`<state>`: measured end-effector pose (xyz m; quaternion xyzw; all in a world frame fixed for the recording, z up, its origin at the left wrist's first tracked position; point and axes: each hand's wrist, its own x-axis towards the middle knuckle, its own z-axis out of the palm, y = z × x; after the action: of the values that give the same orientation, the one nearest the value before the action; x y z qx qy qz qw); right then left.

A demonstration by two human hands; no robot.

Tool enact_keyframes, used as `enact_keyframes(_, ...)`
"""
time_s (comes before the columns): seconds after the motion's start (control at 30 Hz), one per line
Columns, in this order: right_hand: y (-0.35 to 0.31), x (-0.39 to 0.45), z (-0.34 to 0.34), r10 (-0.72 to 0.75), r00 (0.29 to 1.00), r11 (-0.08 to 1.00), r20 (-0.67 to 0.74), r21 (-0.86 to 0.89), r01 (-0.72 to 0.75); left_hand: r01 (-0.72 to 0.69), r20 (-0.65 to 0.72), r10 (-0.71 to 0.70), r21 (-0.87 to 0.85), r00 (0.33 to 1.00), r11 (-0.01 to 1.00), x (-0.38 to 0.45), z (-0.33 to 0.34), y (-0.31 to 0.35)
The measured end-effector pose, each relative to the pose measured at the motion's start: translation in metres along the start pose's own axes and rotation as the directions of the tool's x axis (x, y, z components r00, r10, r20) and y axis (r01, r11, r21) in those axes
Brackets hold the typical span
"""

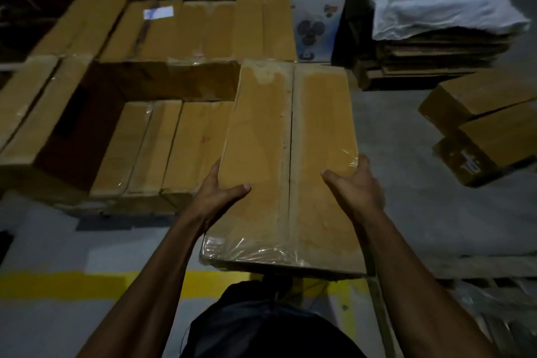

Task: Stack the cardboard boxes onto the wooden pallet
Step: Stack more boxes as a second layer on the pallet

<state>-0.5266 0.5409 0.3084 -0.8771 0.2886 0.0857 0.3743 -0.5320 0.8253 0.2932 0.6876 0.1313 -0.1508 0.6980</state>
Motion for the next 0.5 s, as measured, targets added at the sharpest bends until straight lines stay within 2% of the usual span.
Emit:
enact_keyframes(0.23, -0.014, -0.035, 0.036, -0.086, 0.992, 0.990, 0.089, -0.102, 0.095, 0.007, -0.138, -0.021, -0.099, 0.990, 0.995, -0.063, -0.042, -0.026)
enact_keyframes(0.5, -0.064, -0.071, 0.100, -0.201, 0.963, 0.964, 0.177, -0.139, 0.227, -0.042, -0.263, 0.004, -0.141, 0.965, 0.989, -0.096, -0.121, -0.048)
